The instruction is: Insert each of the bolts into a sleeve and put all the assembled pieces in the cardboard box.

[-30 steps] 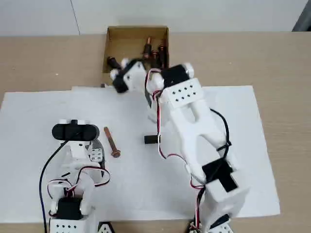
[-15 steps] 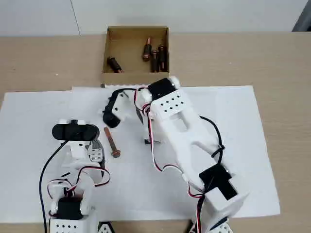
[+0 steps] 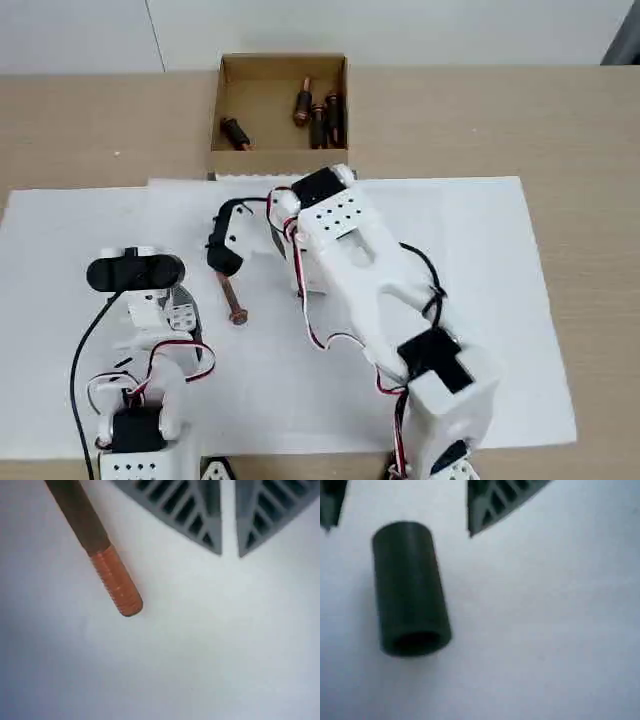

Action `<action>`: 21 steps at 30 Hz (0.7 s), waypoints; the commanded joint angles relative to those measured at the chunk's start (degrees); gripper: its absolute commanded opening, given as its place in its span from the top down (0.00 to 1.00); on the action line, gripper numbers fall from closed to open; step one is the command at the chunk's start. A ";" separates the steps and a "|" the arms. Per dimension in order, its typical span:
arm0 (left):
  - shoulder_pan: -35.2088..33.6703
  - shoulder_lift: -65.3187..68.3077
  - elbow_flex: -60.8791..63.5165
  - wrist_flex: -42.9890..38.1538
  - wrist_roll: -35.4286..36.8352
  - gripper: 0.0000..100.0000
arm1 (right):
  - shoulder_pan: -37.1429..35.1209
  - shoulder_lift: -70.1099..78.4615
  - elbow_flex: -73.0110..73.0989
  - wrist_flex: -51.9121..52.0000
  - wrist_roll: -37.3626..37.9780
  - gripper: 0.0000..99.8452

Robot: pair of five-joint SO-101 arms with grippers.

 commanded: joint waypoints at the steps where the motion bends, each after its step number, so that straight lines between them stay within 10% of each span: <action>1: -0.26 -0.70 -0.31 -0.18 -0.18 0.99 | -0.31 0.75 -0.18 -1.80 1.14 0.83; 21: -0.26 -0.70 -0.31 -0.18 -0.18 0.99 | -0.40 10.42 -0.18 -7.34 3.78 0.84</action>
